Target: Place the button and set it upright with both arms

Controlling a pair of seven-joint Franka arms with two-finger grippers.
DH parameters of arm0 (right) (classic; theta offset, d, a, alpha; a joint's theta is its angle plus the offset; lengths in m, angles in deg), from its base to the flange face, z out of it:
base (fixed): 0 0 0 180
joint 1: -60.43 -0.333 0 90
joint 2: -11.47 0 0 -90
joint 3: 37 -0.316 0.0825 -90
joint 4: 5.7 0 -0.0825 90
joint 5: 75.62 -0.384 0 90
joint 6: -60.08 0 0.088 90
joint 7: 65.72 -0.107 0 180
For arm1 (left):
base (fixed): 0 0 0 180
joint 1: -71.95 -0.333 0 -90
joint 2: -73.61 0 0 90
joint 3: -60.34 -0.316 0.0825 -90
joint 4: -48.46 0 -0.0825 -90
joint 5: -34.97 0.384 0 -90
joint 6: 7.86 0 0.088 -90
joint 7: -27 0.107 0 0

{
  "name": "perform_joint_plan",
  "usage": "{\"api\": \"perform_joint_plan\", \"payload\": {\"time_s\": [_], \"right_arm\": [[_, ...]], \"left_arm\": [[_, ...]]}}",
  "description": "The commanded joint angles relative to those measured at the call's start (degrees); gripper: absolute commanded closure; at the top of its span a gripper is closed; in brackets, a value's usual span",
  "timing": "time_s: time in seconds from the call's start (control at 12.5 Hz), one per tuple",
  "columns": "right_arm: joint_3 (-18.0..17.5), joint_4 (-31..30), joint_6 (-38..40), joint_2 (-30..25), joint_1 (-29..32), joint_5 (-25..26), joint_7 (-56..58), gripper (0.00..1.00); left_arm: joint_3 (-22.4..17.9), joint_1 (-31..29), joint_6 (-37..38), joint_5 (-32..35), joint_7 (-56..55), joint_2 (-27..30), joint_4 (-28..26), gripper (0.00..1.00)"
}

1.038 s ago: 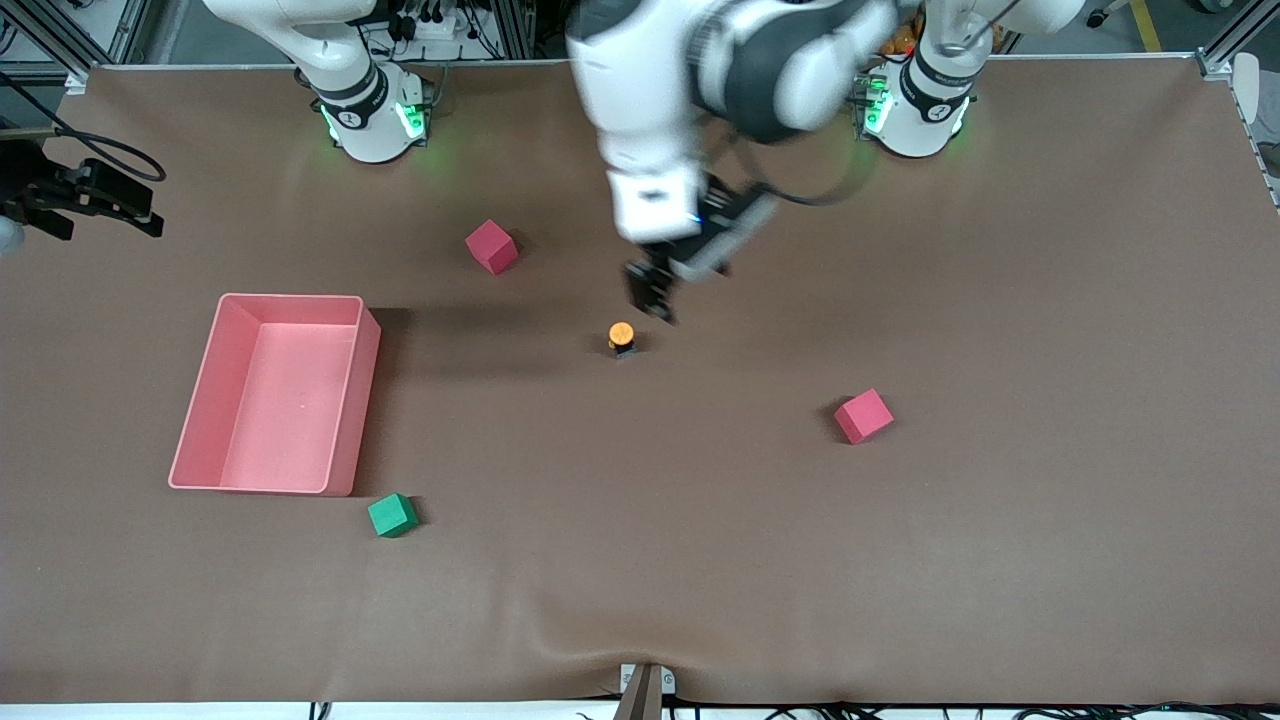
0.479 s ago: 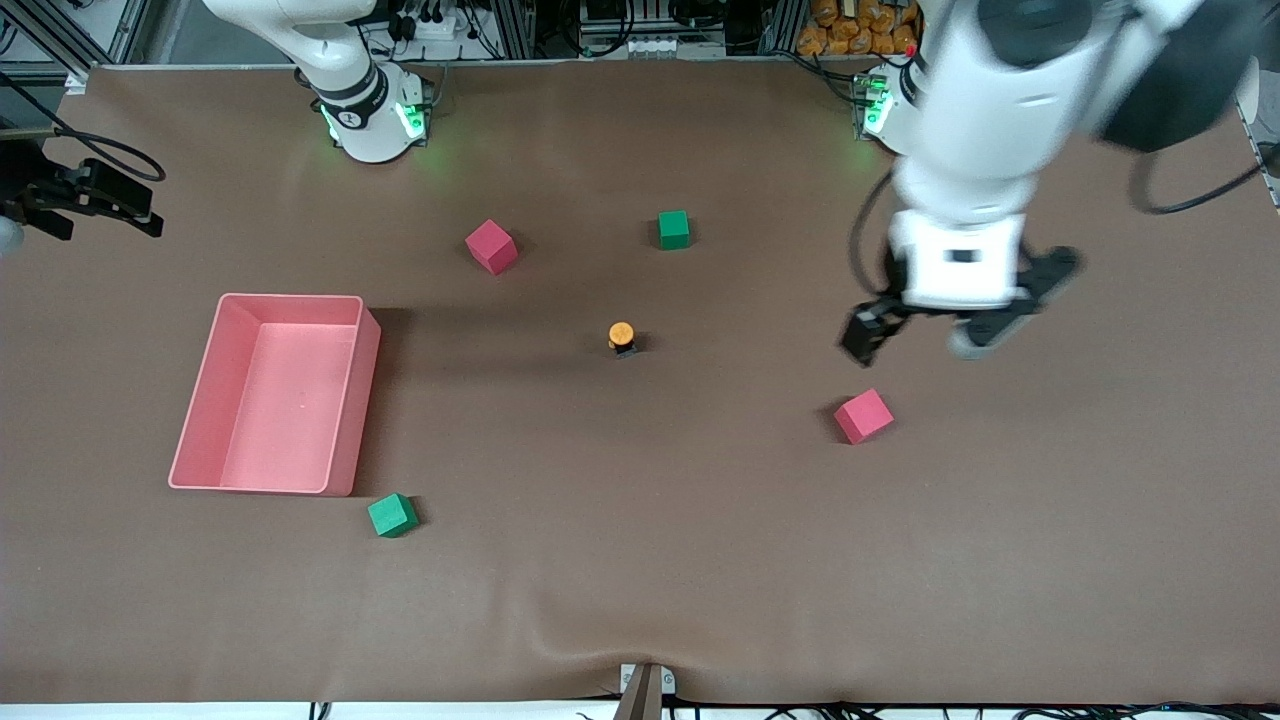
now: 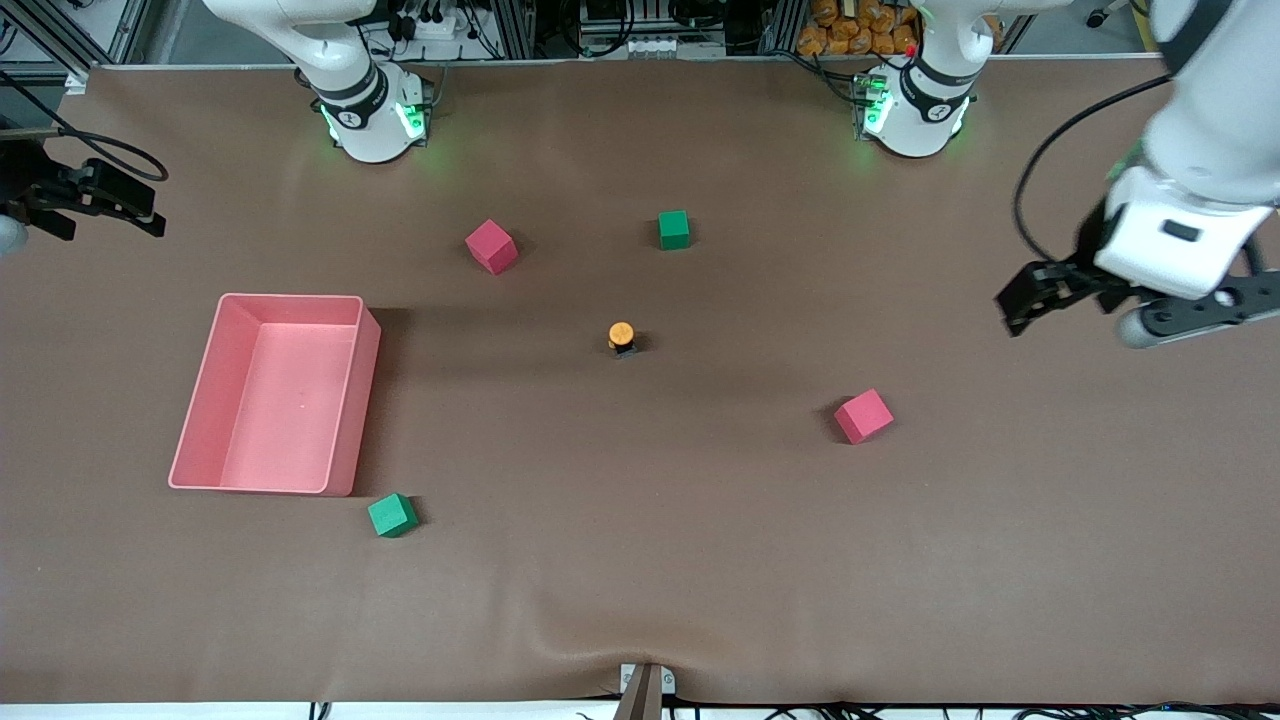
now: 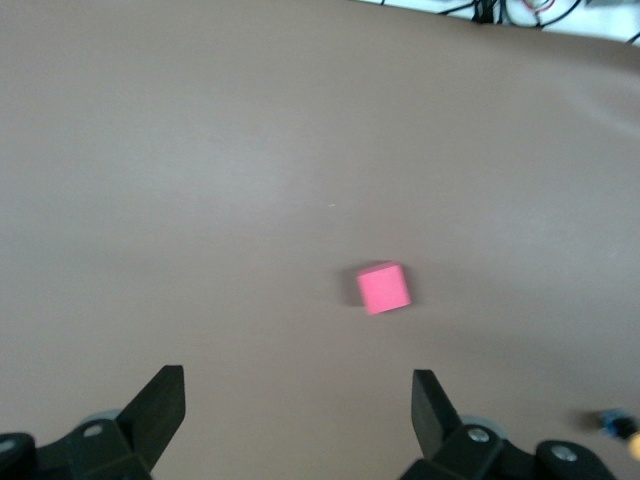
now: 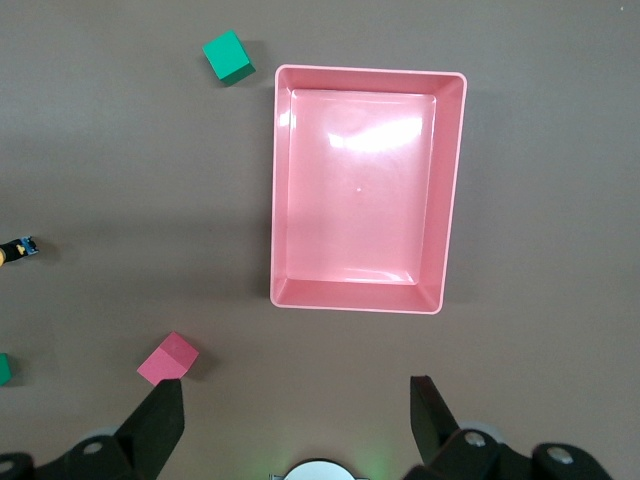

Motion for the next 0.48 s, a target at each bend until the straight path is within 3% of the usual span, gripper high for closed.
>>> {"api": "perform_joint_plan", "payload": {"time_s": [0.0,0.16,0.4], "right_arm": [[-0.33,0.41,0.64,0.11,0.53,0.42,0.68,0.0],[-0.33,0.41,0.64,0.11,0.53,0.42,0.68,0.0],[-0.33,0.41,0.64,0.11,0.53,0.42,0.68,0.0]], "left_arm": [[-3.1,-0.11,2.76,-3.6,4.19,3.87,-2.17,0.0],[-5.4,-0.11,5.13,-7.2,6.63,4.66,-2.26,0.0],[-7.42,-0.63,5.67,-7.31,12.09,8.17,-6.2,0.0]]}}
